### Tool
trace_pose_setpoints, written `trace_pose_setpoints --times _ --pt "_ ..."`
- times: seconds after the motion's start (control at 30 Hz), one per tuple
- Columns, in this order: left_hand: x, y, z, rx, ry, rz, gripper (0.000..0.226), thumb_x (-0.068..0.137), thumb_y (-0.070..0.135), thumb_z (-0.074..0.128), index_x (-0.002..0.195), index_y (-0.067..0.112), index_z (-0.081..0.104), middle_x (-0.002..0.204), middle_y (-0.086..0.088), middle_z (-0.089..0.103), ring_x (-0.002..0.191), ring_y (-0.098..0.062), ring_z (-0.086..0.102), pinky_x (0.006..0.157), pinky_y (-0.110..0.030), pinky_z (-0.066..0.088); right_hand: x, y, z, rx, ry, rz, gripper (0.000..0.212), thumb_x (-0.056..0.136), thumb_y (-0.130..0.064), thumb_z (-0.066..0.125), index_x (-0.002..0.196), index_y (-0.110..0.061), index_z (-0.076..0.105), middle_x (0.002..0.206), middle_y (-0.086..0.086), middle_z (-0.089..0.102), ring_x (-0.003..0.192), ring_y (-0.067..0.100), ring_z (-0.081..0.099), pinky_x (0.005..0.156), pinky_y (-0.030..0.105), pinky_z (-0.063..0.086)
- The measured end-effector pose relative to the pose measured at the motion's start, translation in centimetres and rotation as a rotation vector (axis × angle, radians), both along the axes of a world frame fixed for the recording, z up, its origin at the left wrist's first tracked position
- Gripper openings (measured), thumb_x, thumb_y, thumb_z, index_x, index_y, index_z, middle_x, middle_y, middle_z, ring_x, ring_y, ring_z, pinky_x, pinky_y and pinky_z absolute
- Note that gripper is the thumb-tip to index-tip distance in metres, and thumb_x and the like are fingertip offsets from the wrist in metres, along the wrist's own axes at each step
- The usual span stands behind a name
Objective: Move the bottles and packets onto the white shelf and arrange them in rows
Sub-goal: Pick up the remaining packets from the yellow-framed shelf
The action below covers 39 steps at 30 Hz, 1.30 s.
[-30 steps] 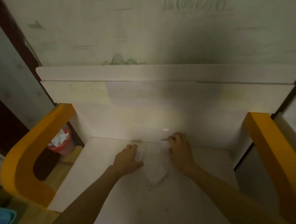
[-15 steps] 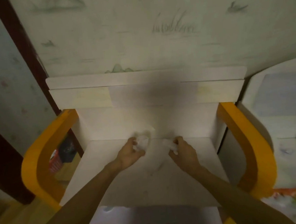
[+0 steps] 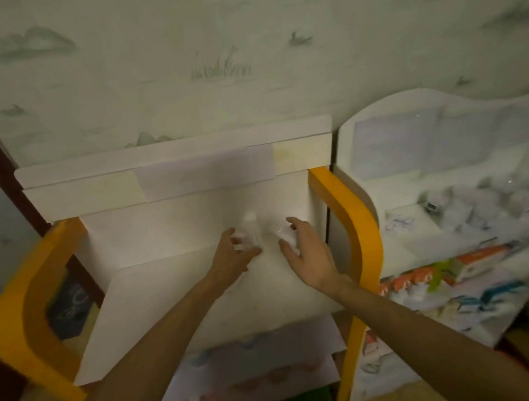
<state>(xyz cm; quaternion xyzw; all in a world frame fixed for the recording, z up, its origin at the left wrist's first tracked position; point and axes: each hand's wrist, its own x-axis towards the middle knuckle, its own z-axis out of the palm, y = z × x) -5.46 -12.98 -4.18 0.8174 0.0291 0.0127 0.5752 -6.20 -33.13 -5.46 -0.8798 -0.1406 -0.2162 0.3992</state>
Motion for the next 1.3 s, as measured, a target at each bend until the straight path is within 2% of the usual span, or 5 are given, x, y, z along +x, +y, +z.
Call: trace_pose_setpoints --times 0.5,0.63,0.77,1.03,1.3 --pt "-0.1 -23.4 5.4 -0.062 -0.311 -0.044 0.079 0.085 0.029 0.078 0.148 0.022 0.031 0.133 0.003 0.051 0.106 -0.015 0.062 0.071 -0.019 0.052 -3.7 -19.3 2.0 0.136 -0.157 -0.207 0.061 0.097 -0.058 0.040 0.146 -0.022 0.031 0.130 -0.001 0.053 0.114 0.015 0.053 0.095 0.041 0.049" --pt "-0.8 -30.1 5.3 0.094 -0.410 -0.094 0.089 0.081 0.041 0.075 0.152 0.037 0.020 0.137 0.006 0.049 0.110 -0.013 0.059 0.082 -0.032 0.055 -3.9 -26.9 1.0 0.156 -0.134 -0.229 0.061 0.098 -0.053 0.045 0.148 -0.024 0.030 0.133 -0.004 0.048 0.115 0.013 0.051 0.096 0.043 0.048" --pt "-0.9 -34.9 3.3 0.445 -0.541 -0.242 0.071 0.084 0.043 0.072 0.146 0.030 0.039 0.139 0.006 0.045 0.106 -0.010 0.057 0.078 -0.024 0.055 -3.6 -33.4 -1.1 0.160 -0.085 -0.282 0.054 0.101 -0.050 0.043 0.146 -0.023 0.032 0.141 -0.002 0.043 0.123 0.018 0.049 0.101 0.048 0.046" --pt "-1.4 -40.5 -0.8 0.732 -0.289 -0.266 0.052 0.086 0.043 0.070 0.134 0.033 0.054 0.132 0.011 0.057 0.111 -0.006 0.056 0.096 -0.025 0.048 -2.2 -40.7 -5.2 0.052 0.010 -0.290 0.051 0.099 -0.055 0.034 0.134 -0.020 0.043 0.130 0.001 0.050 0.111 0.020 0.053 0.092 0.043 0.050" --pt "4.3 -42.4 -3.4 0.789 -0.156 -0.172 0.045 0.084 0.046 0.071 0.122 0.024 0.063 0.118 0.006 0.064 0.101 -0.012 0.062 0.085 -0.022 0.049 2.7 -43.0 -8.5 -0.135 0.148 -0.262 0.050 0.099 -0.053 0.041 0.137 -0.022 0.046 0.134 0.000 0.051 0.114 0.020 0.052 0.094 0.034 0.043"
